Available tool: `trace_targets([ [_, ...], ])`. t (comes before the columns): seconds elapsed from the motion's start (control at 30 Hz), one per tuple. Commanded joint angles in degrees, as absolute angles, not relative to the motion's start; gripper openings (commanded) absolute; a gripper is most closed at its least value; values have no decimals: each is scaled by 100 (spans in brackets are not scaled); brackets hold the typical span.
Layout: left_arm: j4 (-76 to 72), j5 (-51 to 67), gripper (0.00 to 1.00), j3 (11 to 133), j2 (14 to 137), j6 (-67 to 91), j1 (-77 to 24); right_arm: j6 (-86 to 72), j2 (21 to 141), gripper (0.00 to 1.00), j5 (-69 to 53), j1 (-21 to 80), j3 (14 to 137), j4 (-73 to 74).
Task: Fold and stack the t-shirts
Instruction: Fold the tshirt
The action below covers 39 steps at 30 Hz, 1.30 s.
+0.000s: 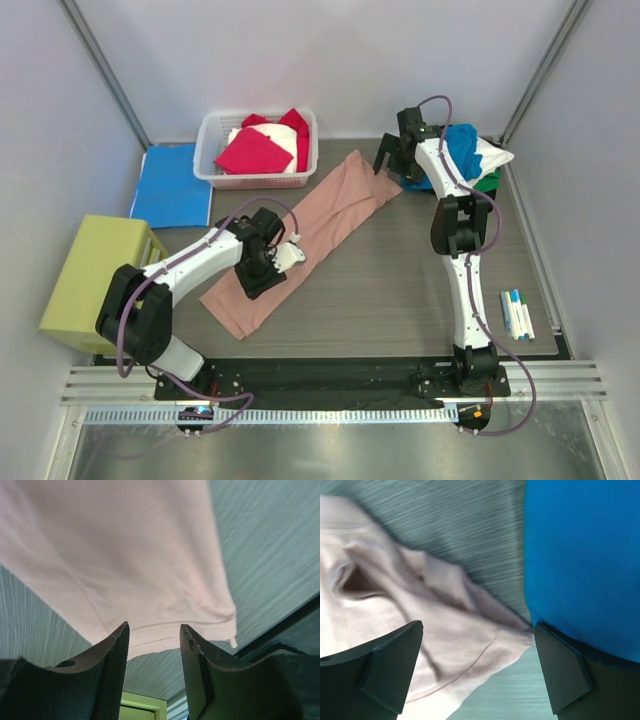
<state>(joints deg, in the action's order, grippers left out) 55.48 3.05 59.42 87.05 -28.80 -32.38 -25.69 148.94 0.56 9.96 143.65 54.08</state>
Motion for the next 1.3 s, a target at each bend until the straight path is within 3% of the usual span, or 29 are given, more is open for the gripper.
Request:
trace_targets([
  [0.0, 5397, 220, 46, 5941, 8675, -3023, -2839, -2610, 13870, 100, -526, 1379, 14370, 5256],
  [0.53, 3394, -422, 41, 5414, 9026, -3401, -2155, -3040, 12682, 100, -1054, 2487, 11068, 4184],
  [0.9, 3471, -492, 38, 5388, 9343, -3823, -1758, -3182, 13104, 100, -1081, 2496, 10705, 3955],
  [1.27, 3849, 202, 38, 5194, 9044, -3498, -1758, -3173, 13219, 100, -1108, 2320, 10512, 3955],
])
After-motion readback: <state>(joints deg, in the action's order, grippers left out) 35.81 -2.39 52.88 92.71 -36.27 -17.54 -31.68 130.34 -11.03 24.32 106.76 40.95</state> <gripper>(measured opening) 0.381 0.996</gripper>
